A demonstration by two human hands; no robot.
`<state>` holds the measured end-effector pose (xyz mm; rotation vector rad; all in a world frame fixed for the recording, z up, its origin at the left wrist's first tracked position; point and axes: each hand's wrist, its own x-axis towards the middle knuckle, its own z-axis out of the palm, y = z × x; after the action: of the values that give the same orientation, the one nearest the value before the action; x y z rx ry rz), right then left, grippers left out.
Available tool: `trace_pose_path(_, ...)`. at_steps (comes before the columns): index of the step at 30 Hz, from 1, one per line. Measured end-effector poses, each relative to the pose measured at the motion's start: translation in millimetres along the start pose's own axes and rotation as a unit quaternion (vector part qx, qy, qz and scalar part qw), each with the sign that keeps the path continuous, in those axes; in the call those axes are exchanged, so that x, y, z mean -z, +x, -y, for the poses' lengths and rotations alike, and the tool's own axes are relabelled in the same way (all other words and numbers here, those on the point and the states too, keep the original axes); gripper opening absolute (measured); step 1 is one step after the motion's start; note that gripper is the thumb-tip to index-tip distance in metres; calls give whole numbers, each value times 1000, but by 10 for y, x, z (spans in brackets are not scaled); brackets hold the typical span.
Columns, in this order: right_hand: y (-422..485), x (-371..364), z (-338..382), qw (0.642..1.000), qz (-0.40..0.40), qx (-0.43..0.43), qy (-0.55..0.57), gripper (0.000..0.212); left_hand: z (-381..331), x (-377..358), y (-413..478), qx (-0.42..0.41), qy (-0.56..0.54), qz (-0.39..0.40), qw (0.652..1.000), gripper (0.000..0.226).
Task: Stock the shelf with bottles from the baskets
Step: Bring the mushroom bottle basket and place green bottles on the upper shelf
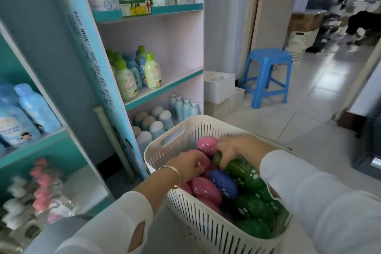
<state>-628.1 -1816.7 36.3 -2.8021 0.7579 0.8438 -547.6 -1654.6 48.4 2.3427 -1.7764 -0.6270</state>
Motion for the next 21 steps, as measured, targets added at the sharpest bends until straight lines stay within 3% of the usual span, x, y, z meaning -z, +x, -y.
trace_pose_path(2, -72, 141, 27, 998, -53, 2, 38, 53, 38, 4, 15, 2, -30, 2, 1000, 31)
trace_pose_path(5, -146, 358, 82, 972, -121, -6, 202, 51, 55, 20, 4, 15, -112, -1, 994, 42)
trace_pose_path(10, -173, 522, 306, 835, -133, -58, 531, 64, 190, 138, -168, 60, -307, -111, 943, 69)
trace_pose_path(13, -246, 574, 471, 762, -97, -66, 637, 50, 333, 214, -257, 93, -390, -186, 897, 84)
trace_pose_path(18, -384, 684, 682, 695, -64, -43, 715, 43, 376, 394, -409, 93, -522, -286, 798, 59)
trace_pose_path(21, -424, 754, 791, 712, -63, -56, 697, 53, 402, 588, -502, 90, -546, -342, 759, 51)
